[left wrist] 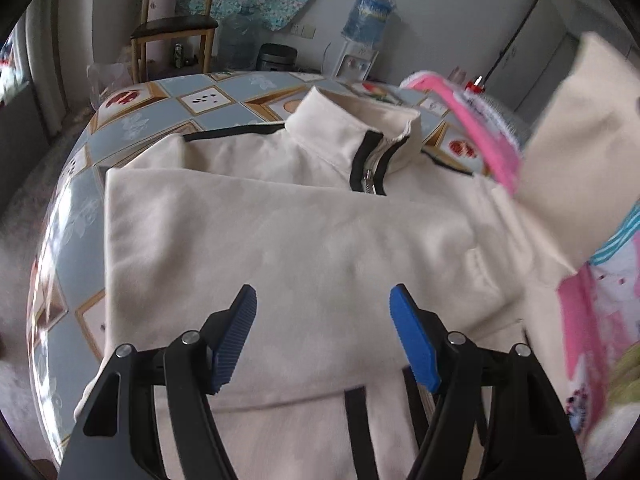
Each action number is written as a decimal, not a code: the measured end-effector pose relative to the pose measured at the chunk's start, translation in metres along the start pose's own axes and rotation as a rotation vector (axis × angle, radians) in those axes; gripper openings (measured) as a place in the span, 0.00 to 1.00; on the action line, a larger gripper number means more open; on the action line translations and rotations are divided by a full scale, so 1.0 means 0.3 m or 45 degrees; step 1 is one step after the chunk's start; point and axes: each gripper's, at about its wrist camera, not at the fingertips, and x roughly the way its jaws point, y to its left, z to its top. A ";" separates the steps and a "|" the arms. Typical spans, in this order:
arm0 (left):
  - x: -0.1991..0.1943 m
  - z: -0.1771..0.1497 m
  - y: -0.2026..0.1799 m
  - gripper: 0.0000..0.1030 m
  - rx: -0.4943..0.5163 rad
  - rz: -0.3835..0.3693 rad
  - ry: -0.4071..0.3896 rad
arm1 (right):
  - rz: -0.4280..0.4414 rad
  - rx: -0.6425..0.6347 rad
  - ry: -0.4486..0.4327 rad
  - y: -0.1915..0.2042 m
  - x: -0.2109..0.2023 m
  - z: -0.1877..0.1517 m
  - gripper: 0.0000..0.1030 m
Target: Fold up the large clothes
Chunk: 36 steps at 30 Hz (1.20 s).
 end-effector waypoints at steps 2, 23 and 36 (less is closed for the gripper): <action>-0.038 -0.018 0.020 0.65 -0.016 -0.033 -0.019 | 0.047 -0.026 0.114 0.077 0.117 -0.088 0.13; 0.179 0.006 -0.024 0.61 -0.224 -0.309 0.257 | 0.147 0.410 0.555 -0.131 0.206 -0.624 0.45; 0.232 0.017 -0.119 0.07 -0.105 0.008 0.194 | -0.028 0.434 0.523 -0.229 0.090 -0.760 0.31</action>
